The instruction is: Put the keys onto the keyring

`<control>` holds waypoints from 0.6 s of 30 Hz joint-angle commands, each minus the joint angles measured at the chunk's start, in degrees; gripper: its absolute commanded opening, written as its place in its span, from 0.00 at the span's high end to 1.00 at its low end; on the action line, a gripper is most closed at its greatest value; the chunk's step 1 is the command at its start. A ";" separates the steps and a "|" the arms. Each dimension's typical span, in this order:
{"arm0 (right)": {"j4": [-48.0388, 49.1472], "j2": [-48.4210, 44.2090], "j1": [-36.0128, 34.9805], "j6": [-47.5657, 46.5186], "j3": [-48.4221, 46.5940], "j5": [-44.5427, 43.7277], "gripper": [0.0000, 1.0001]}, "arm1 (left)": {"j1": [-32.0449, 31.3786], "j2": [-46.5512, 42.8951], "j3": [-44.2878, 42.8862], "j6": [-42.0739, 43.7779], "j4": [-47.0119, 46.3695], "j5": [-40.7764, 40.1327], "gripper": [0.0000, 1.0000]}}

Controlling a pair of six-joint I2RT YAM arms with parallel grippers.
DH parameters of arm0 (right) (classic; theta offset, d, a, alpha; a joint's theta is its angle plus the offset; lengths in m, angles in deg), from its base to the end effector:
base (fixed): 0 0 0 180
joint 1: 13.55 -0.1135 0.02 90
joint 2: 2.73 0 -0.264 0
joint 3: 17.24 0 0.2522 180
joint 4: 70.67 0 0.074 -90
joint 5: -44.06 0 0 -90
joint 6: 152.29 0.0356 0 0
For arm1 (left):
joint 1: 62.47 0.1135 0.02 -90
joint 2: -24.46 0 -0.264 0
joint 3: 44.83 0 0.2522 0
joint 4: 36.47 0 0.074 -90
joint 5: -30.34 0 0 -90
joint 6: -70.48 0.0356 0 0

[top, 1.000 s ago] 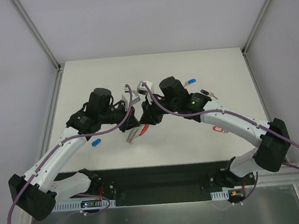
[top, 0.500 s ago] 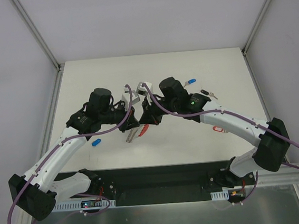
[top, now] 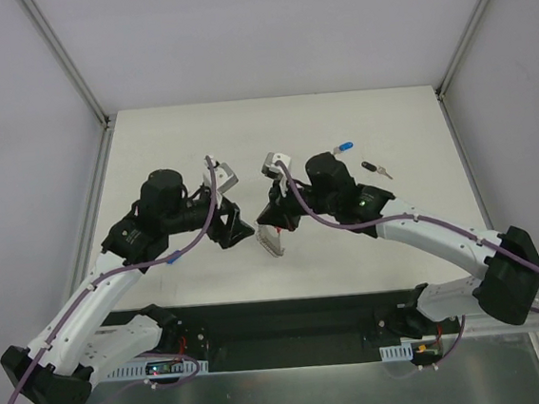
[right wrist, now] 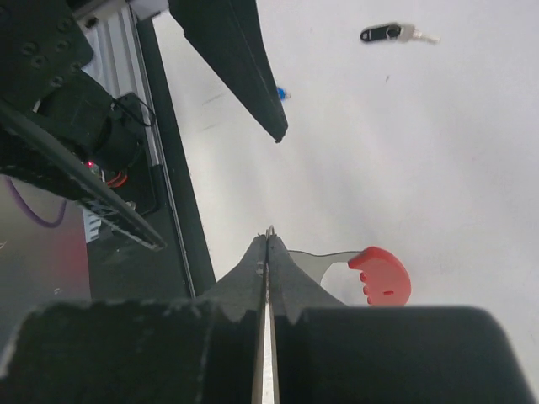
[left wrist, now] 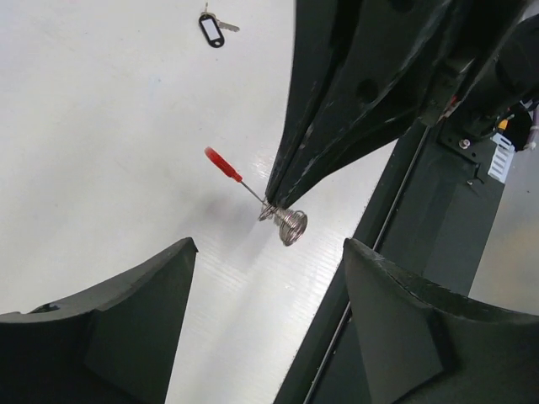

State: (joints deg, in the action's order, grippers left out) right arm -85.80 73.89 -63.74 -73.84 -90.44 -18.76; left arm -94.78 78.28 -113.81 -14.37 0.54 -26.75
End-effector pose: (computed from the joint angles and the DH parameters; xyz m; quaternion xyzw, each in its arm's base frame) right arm 0.1865 0.2492 0.3217 -0.5226 0.6069 0.3678 0.4725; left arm 0.1621 -0.1254 0.3539 0.4054 0.7013 -0.3542 0.4672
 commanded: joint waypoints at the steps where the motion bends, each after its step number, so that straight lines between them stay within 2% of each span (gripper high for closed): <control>1: 11.03 -5.34 -0.25 1.35 2.04 -0.20 0.99 | -0.47 -3.28 3.36 -5.05 -5.83 -4.25 0.28; 6: 18.58 -8.06 -0.17 3.11 6.26 -1.95 0.98 | -0.47 -7.06 9.58 -11.82 -14.26 -6.62 0.31; 14: 28.86 -12.89 -0.17 5.66 12.67 -2.92 0.98 | 0.06 -17.16 20.66 -19.29 -34.90 -10.05 0.37; 18: 31.33 -15.00 0.10 6.72 14.61 -3.62 0.99 | 1.29 -18.58 24.54 -23.42 -43.71 -8.74 0.37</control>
State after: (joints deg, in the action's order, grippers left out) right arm -64.44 62.77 -63.74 -69.06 -76.82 -21.64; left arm -94.61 60.86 -92.31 -31.77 -28.25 -35.08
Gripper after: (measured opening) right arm 0.019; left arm 0.633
